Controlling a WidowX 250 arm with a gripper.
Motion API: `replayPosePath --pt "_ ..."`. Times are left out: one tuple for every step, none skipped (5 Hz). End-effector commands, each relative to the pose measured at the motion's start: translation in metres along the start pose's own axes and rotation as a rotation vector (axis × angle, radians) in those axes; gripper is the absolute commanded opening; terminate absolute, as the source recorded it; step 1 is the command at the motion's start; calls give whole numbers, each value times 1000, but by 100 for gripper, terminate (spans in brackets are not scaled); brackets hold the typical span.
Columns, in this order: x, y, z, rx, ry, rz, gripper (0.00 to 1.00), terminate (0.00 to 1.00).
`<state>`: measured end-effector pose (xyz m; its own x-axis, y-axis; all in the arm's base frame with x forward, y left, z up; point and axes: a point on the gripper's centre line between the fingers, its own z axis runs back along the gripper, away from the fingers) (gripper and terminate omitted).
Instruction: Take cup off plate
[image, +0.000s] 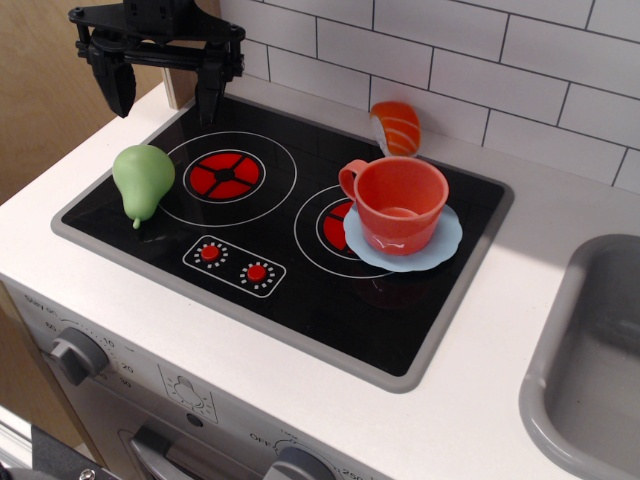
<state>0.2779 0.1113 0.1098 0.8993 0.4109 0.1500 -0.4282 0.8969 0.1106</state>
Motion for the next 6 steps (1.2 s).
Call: replayPosePath --pt "0 0 0 0 0 0 100 0" --pt "-7 -21 1 -64 5 261 100 0" --pt "-11 -42 9 -158 -6 525 100 0" --pt "-8 -62 21 -233 31 783 100 0" --pt "-2 -74 25 -223 60 872 100 0" --pt "7 -80 19 -215 78 955 100 0"
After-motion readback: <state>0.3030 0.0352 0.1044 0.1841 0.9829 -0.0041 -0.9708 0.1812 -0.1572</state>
